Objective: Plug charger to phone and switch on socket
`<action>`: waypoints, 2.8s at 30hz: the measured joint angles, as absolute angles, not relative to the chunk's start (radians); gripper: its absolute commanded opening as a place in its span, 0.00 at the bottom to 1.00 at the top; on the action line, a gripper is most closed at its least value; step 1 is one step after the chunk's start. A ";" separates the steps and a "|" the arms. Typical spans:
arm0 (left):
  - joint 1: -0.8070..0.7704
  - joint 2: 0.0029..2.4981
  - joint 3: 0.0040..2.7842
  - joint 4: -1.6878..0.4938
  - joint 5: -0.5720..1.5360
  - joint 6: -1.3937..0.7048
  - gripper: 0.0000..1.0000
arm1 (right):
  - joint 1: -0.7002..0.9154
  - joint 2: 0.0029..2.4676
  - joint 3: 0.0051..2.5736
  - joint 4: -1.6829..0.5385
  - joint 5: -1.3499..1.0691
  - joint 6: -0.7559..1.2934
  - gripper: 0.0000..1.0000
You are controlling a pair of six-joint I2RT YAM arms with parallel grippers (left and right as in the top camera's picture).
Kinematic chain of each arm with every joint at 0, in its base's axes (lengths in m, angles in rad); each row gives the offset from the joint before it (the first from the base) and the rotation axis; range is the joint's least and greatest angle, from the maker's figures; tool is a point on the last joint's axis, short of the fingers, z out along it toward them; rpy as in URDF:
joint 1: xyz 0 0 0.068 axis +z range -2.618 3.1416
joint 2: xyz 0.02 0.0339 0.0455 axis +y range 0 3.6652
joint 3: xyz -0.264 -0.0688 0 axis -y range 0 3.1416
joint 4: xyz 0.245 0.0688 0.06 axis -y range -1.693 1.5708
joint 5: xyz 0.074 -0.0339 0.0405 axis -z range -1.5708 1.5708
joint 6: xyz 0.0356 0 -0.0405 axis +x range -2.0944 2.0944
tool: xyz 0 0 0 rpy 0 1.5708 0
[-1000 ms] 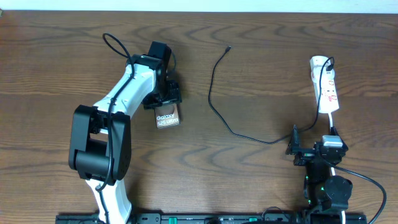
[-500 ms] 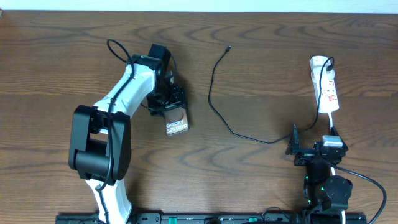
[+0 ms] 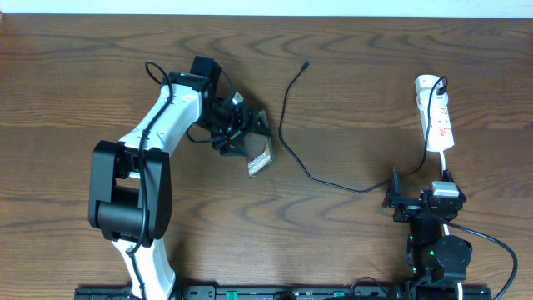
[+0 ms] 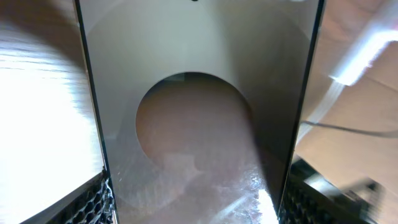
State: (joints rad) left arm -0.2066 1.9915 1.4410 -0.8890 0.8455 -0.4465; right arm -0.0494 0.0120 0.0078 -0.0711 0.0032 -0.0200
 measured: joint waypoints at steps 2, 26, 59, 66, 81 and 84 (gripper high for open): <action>-0.201 1.991 1.441 -0.880 0.941 -0.464 0.73 | -0.049 0.012 0.008 -0.071 0.003 -0.020 0.99; -0.194 1.991 1.441 -0.762 1.395 -0.707 0.72 | -0.049 0.012 0.007 -0.012 -0.498 0.602 0.99; -0.192 1.991 1.441 -0.727 1.510 -0.789 0.72 | -0.049 0.679 1.192 -1.155 -0.572 0.547 0.96; -0.192 1.991 1.441 -0.728 1.509 -0.797 0.72 | -0.043 0.738 1.194 -1.213 -0.656 0.450 0.91; -0.192 1.991 1.441 -0.716 1.509 -0.839 0.71 | 0.027 0.861 1.330 -1.548 -0.297 0.462 0.95; -0.192 1.991 1.441 -0.716 1.509 -0.840 0.71 | 0.036 0.944 1.449 -1.643 -0.245 0.461 0.96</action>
